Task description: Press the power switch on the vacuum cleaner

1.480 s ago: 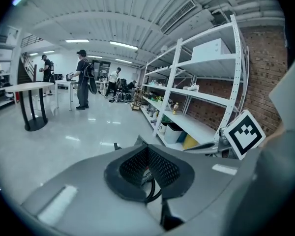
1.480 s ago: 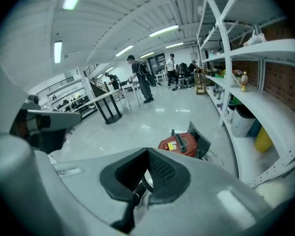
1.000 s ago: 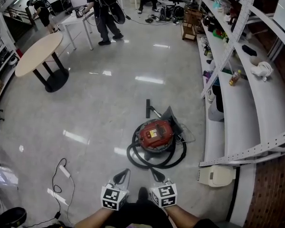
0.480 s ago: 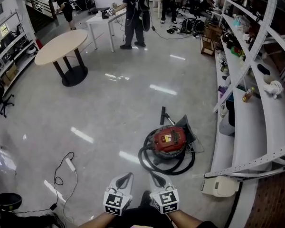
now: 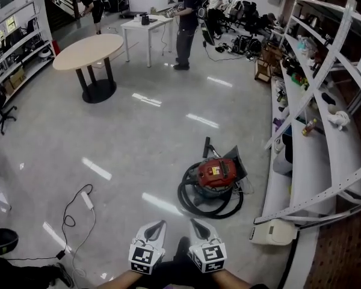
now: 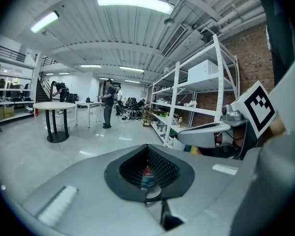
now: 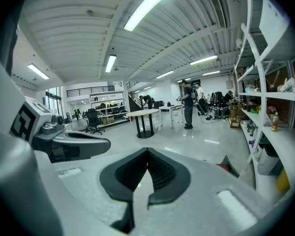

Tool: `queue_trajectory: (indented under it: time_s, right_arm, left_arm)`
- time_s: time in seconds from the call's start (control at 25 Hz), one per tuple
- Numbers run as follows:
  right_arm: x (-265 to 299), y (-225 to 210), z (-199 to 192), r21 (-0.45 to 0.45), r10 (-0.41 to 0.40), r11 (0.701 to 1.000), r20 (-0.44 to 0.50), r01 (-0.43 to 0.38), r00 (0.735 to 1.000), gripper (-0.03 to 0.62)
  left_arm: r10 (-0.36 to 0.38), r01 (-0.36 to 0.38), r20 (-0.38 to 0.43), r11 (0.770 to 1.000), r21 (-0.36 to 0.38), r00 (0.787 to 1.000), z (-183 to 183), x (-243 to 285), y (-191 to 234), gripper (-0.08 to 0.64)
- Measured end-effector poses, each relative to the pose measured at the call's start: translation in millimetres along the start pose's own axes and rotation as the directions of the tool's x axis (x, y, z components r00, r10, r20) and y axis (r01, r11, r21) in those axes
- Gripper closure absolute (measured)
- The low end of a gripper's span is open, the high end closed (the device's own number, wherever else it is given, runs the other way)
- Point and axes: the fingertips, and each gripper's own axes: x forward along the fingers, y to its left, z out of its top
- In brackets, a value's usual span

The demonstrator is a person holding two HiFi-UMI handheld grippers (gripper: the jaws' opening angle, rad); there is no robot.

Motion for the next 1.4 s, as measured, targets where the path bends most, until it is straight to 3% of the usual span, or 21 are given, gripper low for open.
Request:
queue_trajectory:
  time_s: [0.32,0.48,0.6,0.84,1.08,1.28,1.4]
  right_arm:
    - [-63.3,69.3,-33.0,0.023,-0.078,0.997,0.004,0.078,0.997,0.6]
    - [-93.6,86.4,-48.5,0.038,-0.138,0.99,-0.01,0.139,0.99,0.6]
    - [-111.8,87.7,-49.2,0.037,-0.156,0.987,-0.01,0.156,0.988,0.6]
    - [-143.6,77.2,-49.7,0.017,-0.131,0.991,0.004,0.131,0.991,0.6]
    - [-198.9,36.7,-50.7,-0.014,-0.082,0.996,0.061,0.083,0.995,0.6]
    - [-253.7,-7.5,-63.6,-0.036,-0.075,0.996,0.051,0.077,0.996,0.601]
    - [-270.2,-22.0,-69.6,-0.032,-0.051,0.998,0.055,0.053,0.997,0.601]
  left_arm:
    - [-0.063,0.063,0.026,0.998,-0.029,0.998,-31.7,-77.2,-11.6,0.545]
    - [-0.114,0.114,0.009,0.993,-0.044,0.993,-50.2,-103.6,-24.1,0.545]
    - [-0.124,0.125,0.022,0.991,-0.043,0.992,-44.6,-116.1,-33.8,0.545]
    - [-0.107,0.108,0.045,0.993,-0.039,0.993,-34.6,-125.9,-63.7,0.545]
    - [-0.025,0.027,0.066,0.999,-0.04,0.997,-36.9,-112.9,-127.8,0.545]
    - [-0.002,0.006,0.092,0.999,-0.035,0.996,-35.5,-105.6,-198.3,0.545]
    - [0.032,-0.029,0.084,0.999,-0.037,0.996,-42.7,-104.6,-217.3,0.545]
